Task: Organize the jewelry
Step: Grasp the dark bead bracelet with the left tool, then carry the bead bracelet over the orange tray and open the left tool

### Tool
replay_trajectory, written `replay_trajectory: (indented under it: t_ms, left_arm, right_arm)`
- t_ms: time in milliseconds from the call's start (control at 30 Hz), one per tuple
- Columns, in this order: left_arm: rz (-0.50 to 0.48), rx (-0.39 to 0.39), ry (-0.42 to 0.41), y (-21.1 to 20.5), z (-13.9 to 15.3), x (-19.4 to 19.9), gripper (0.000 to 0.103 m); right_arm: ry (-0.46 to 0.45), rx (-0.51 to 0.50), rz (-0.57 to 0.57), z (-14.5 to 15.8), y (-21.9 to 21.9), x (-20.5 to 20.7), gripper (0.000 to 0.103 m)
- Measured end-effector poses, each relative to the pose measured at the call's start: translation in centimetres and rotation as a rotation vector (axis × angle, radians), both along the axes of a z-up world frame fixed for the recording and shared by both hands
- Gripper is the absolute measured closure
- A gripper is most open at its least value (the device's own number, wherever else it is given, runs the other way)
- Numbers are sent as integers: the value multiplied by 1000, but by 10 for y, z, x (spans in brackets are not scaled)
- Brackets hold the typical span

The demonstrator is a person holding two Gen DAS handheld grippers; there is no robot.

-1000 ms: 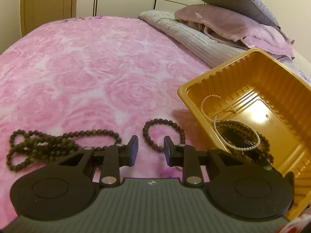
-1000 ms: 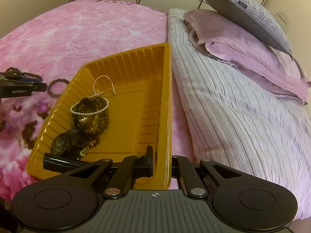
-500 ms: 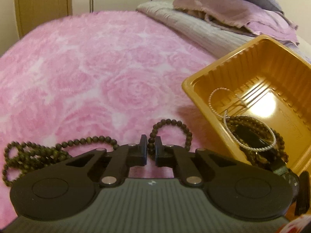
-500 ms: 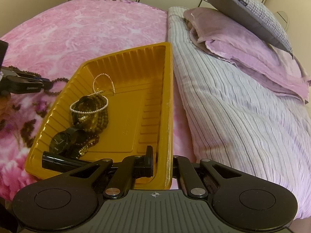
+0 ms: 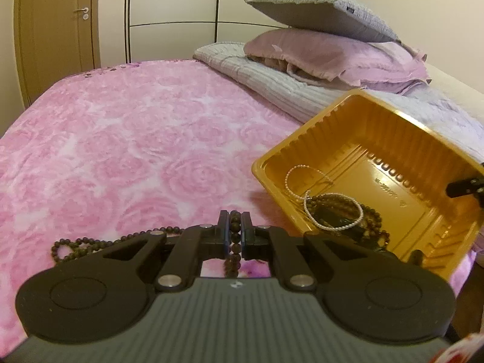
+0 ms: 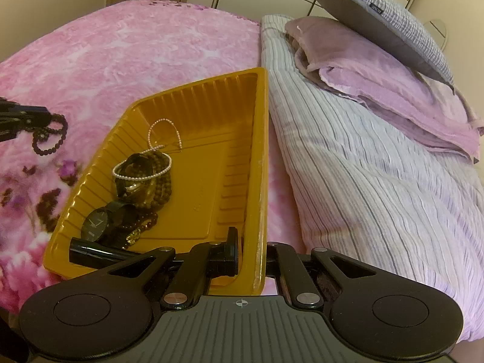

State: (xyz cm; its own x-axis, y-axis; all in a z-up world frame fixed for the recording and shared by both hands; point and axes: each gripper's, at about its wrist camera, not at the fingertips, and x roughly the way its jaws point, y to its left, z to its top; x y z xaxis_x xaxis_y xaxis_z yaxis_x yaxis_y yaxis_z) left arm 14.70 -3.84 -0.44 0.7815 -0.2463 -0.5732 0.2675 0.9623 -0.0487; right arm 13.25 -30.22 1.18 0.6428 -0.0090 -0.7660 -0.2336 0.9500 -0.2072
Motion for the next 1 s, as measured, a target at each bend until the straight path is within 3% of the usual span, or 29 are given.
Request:
replay_trajectory:
  t_ms: [1000]
  left_arm:
    - [-109, -10, -2, -23, 22, -14, 97]
  right_arm:
    - [-9, 14, 4, 2, -2, -2, 97]
